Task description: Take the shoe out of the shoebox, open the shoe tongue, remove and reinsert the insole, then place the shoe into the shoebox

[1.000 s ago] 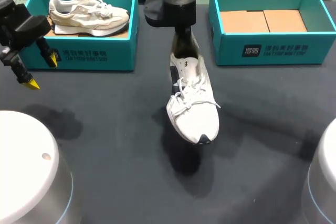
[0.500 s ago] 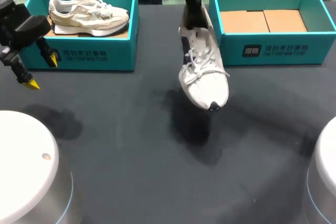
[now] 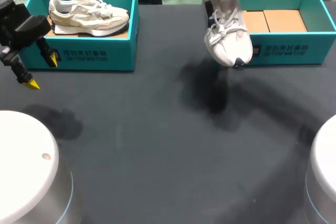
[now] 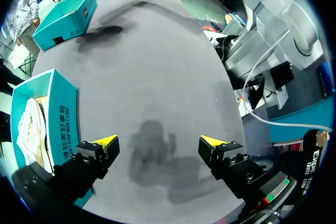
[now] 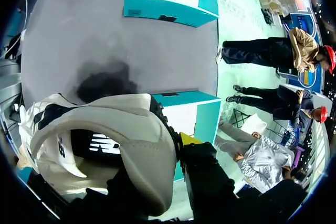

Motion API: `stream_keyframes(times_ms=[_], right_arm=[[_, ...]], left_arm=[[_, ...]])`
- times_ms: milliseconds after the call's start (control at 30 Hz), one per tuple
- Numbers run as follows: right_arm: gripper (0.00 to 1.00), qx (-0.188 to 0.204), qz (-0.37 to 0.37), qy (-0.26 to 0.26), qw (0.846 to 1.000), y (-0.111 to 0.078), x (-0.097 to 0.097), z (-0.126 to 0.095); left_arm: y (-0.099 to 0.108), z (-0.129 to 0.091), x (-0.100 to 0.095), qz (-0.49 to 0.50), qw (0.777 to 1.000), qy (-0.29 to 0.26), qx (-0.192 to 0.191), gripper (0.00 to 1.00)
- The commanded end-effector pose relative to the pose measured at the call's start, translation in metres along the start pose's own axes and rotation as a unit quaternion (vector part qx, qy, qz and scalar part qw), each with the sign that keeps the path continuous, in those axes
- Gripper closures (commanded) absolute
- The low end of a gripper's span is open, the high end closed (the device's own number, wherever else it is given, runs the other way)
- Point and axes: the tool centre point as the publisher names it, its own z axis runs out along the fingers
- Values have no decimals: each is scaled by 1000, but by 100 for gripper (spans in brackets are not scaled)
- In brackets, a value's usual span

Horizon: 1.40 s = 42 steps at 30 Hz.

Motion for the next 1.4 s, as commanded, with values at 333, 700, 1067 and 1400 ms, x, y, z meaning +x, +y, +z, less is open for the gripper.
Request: stream_keyframes(times_ms=[333,700,1067,1400], right_arm=[[100,-17,3,0,1000,-54,-28,10],[100,-10,-2,-7,1000,-88,-51,21],[100,-16,-34,-5,999,-157,-114,64],[100,-22,-15,-10,1000,-180,-151,82]], left_arm=[[0,0,1,0,1000,0,-1,0],[0,0,1,0,1000,0,-1,0],[0,0,1,0,1000,0,-1,0],[0,0,1,0,1000,0,-1,0]])
